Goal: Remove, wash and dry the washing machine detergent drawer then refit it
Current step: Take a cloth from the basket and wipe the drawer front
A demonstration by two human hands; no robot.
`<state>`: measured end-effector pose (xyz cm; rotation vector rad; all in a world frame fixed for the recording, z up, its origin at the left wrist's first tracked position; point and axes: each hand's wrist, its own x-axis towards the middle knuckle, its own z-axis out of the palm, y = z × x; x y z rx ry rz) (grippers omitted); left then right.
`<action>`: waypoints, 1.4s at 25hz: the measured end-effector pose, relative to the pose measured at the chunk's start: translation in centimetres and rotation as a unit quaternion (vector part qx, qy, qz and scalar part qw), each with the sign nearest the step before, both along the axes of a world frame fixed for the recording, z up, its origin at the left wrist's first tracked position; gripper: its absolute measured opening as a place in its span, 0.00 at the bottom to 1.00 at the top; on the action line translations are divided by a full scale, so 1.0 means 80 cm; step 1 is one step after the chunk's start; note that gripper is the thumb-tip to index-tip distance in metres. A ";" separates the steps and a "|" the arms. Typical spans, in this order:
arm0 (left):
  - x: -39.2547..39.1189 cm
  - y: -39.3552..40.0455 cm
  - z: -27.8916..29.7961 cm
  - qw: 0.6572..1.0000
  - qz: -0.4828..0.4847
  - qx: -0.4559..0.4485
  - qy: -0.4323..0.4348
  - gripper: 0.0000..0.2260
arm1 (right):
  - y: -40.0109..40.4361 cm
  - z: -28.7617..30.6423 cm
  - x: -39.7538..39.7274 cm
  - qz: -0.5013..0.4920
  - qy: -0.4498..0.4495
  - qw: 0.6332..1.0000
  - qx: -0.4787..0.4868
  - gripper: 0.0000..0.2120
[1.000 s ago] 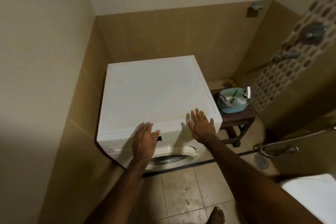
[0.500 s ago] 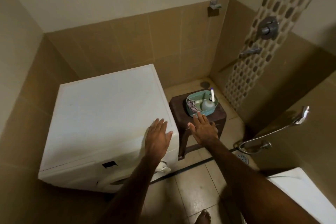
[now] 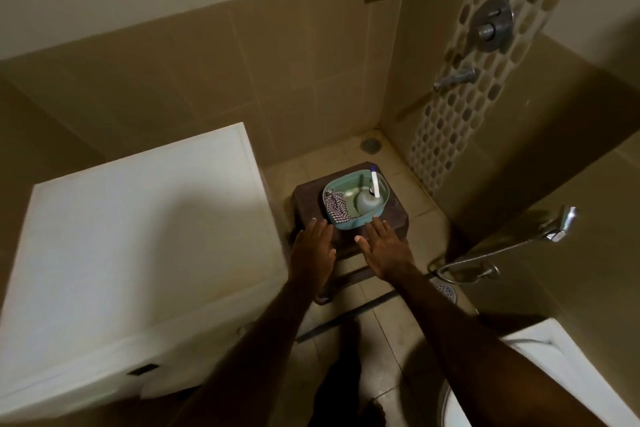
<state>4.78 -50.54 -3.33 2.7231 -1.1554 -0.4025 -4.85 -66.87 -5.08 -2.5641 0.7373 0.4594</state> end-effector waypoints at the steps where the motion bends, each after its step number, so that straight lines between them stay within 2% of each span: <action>1: 0.011 -0.016 -0.009 1.000 -0.010 0.022 0.010 0.29 | -0.012 -0.008 0.006 0.005 0.001 1.000 0.002 0.30; 8: 0.115 -0.122 -0.103 0.975 -0.129 0.179 -0.017 0.33 | -0.096 -0.075 0.067 0.023 -0.016 1.000 -0.007 0.31; 11: 0.144 -0.144 -0.138 0.971 -0.176 0.161 -0.032 0.30 | -0.106 -0.090 0.078 0.038 -0.068 0.997 0.001 0.27; 14: 0.167 -0.158 -0.164 0.949 -0.253 0.174 -0.078 0.25 | -0.112 -0.105 0.080 0.061 -0.165 0.982 -0.073 0.19; 16: 0.183 -0.168 -0.180 0.929 -0.287 0.230 -0.046 0.25 | -0.117 -0.113 0.081 0.033 -0.205 0.976 -0.072 0.15; 18: 0.198 -0.178 -0.190 0.912 -0.302 0.277 -0.025 0.25 | -0.125 -0.117 0.084 0.001 -0.180 0.983 -0.026 0.15; 24: 0.210 -0.193 -0.195 0.909 -0.301 0.289 0.007 0.21 | -0.141 -0.130 0.081 -0.010 -0.194 0.981 0.001 0.16; 26: 0.207 -0.192 -0.189 0.936 -0.270 0.224 0.029 0.18 | -0.143 -0.130 0.080 -0.021 -0.175 0.984 0.028 0.17; 27: 0.206 -0.189 -0.185 0.957 -0.253 0.144 0.010 0.17 | -0.143 -0.132 0.079 -0.023 -0.171 0.984 0.034 0.18; 30: 0.200 -0.175 -0.174 0.978 -0.203 -0.047 0.013 0.06 | -0.139 -0.127 0.076 -0.040 -0.177 0.982 0.045 0.18; 33: 0.186 -0.177 -0.158 0.986 -0.121 -0.088 0.075 0.09 | -0.132 -0.113 0.070 -0.037 -0.216 0.975 0.020 0.16; 35: 0.170 -0.179 -0.143 0.981 0.031 -0.105 0.159 0.13 | -0.124 -0.100 0.068 -0.047 -0.206 0.977 0.022 0.21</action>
